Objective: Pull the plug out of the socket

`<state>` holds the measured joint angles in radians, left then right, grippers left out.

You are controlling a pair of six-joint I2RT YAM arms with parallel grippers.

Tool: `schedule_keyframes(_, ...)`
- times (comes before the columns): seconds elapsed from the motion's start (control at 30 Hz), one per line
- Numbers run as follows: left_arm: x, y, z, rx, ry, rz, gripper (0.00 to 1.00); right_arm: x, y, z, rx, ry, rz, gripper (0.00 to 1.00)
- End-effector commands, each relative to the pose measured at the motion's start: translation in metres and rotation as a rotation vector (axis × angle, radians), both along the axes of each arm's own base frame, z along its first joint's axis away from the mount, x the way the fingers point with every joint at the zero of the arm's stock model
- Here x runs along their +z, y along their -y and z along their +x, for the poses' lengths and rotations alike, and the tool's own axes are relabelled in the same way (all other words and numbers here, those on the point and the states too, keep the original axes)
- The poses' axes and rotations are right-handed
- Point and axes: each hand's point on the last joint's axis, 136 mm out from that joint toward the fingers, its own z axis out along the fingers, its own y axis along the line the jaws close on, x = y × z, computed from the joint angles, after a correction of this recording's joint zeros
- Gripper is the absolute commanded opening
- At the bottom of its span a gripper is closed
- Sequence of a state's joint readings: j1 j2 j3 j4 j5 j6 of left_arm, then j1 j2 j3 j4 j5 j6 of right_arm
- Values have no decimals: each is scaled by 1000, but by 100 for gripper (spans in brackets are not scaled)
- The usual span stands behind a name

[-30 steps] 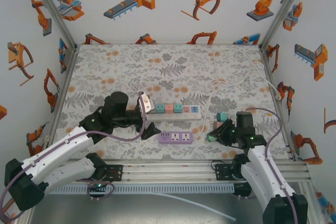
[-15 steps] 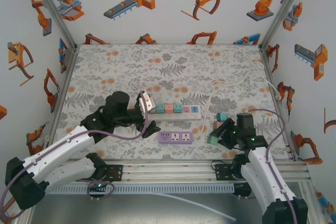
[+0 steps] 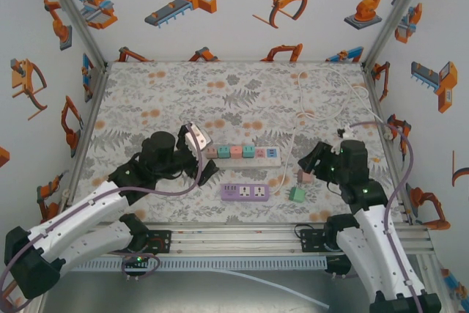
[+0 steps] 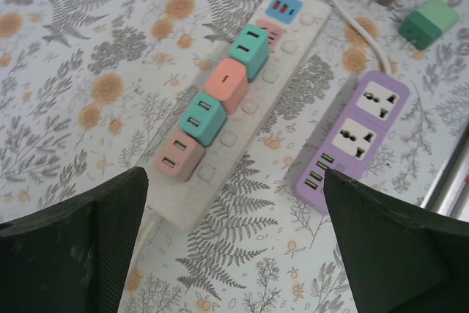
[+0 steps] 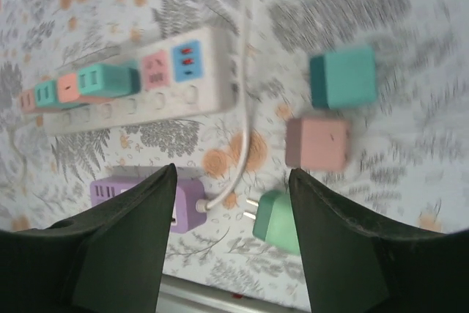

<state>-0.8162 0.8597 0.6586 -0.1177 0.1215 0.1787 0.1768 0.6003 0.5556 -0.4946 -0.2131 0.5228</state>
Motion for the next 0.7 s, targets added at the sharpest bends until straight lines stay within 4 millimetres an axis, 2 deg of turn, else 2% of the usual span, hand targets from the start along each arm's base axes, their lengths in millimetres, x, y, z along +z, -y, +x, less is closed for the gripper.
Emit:
schedule_keyframes(0.0, 14, -19, 23, 177, -3, -78, 97, 54, -34, 20, 284, 304, -189, 57)
schedule_keyframes(0.1, 13, -35, 37, 278, -79, -129, 97, 73, -73, 20, 520, 486, -324, 57)
schedule_keyframes(0.17, 12, -48, 47, 359, -138, -164, 97, 76, -100, 12, 703, 597, -412, 57)
schedule_keyframes(0.23, 7, -62, 57, 450, -188, -178, 97, 69, -124, 0, 902, 688, -503, 57)
schedule_keyframes(0.37, -7, -79, 74, 582, -292, -168, 97, 43, -152, -14, 1203, 776, -646, 58)
schedule_keyframes(0.57, -35, -93, 101, 707, -462, -205, 100, 11, -181, -3, 1368, 720, -671, 59)
schedule_keyframes(0.67, -54, -100, 112, 770, -554, -218, 93, 2, -195, 6, 1394, 720, -641, 58)
